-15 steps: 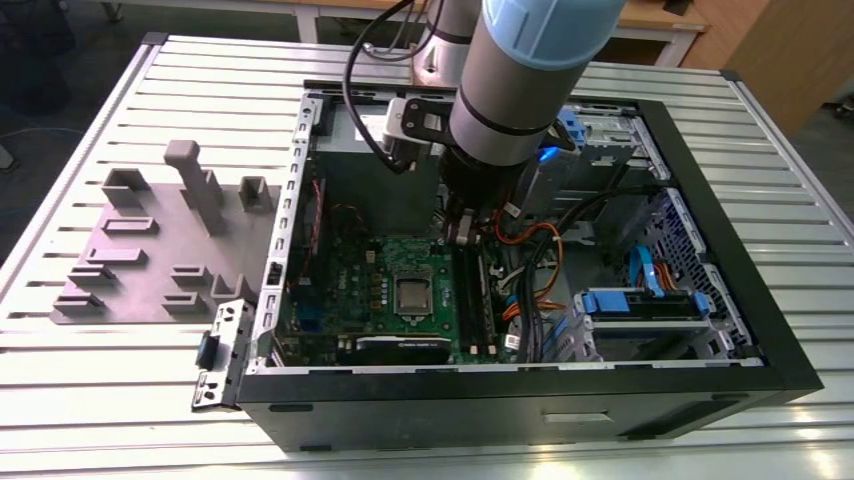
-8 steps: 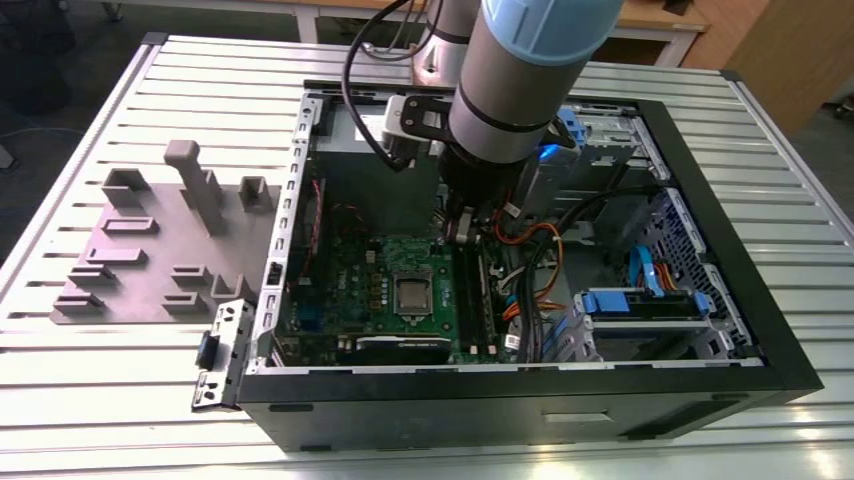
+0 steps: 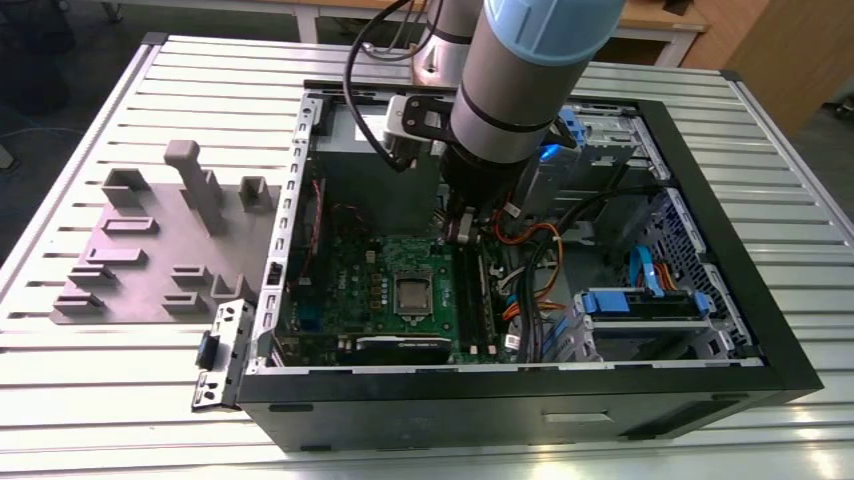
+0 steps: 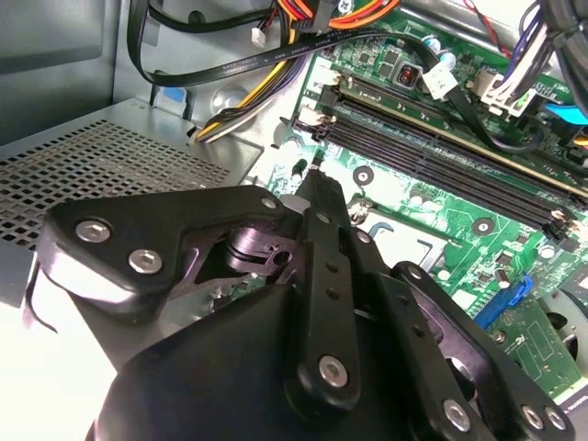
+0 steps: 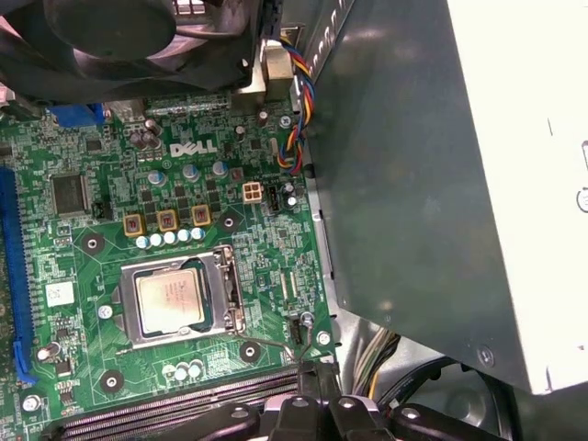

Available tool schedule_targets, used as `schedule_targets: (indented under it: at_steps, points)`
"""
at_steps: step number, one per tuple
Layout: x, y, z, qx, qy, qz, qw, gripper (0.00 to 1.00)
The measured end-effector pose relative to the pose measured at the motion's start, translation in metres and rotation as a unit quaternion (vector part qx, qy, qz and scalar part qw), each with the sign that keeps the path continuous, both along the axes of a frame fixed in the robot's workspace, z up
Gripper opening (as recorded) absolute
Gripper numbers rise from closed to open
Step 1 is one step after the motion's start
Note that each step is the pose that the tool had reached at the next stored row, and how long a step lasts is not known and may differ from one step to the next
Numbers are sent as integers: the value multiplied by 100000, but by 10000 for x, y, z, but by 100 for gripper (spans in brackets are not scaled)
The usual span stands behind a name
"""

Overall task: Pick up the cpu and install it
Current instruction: 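Install the first cpu locking lever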

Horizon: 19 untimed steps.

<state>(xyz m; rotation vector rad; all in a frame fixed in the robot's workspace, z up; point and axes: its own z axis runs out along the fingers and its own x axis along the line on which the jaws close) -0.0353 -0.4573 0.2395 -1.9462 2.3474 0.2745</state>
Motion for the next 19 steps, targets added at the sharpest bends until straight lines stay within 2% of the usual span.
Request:
schedule_targets:
  at_steps: [12,14,15,16,18,19]
  points:
    - [4,0,-3,50,2,0,100000,11]
    - [6,-1,-6,157,3,5,100000,11]
    - [6,-1,-8,314,-2,3,100000,11]
    - [7,0,-10,628,-4,6,99998,11]
    - [6,0,-13,1560,8,1,99988,11]
    - [6,0,-16,1911,0,-1,99982,11]
